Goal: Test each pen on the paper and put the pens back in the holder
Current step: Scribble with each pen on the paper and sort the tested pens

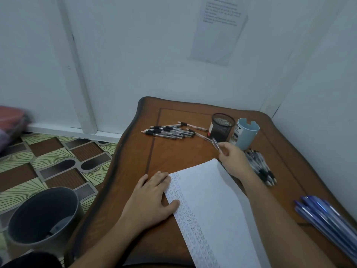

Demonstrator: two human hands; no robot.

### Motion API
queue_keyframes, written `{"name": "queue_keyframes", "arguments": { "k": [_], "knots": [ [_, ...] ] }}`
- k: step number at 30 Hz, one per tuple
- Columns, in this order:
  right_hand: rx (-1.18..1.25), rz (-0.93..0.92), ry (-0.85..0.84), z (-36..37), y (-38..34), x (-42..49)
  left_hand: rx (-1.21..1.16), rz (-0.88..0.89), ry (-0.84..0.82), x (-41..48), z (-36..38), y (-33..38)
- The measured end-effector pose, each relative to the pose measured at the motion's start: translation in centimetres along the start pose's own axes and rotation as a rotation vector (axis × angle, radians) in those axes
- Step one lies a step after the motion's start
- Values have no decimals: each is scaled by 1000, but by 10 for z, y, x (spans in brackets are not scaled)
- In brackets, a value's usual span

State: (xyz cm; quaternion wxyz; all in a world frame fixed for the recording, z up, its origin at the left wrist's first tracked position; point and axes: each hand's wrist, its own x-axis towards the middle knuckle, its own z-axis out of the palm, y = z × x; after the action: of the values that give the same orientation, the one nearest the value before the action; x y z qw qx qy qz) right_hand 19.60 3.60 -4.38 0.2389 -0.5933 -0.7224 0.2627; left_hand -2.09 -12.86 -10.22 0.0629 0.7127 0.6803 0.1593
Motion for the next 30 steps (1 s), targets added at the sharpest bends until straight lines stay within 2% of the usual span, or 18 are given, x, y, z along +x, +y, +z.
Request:
{"name": "queue_keyframes", "arguments": {
  "k": [4,7,9,11,14,16,20,26,30],
  "knots": [
    [-601,22,10,-20,23,1,-25,-2,23,1,-2,2],
    [-820,10,39,-16,20,-3,-9,0,12,0,-2,2],
    [-775,-64,120,-8,11,0,-23,-4,16,0,-2,2],
    [-582,-118,133,4,4,11,-30,-5,12,0,-2,2],
    [-226,3,54,24,-2,35,-8,-4,1,0,-3,1],
    [-134,85,91,32,-4,52,-6,-4,-1,0,-3,1],
    [-203,150,207,42,-5,76,-16,-3,-12,1,-3,-1],
    [-320,226,207,57,-6,85,-16,-3,-18,2,-3,-2],
    [-346,158,202,49,-11,80,-10,-8,-19,2,-2,-3]
  ]
}}
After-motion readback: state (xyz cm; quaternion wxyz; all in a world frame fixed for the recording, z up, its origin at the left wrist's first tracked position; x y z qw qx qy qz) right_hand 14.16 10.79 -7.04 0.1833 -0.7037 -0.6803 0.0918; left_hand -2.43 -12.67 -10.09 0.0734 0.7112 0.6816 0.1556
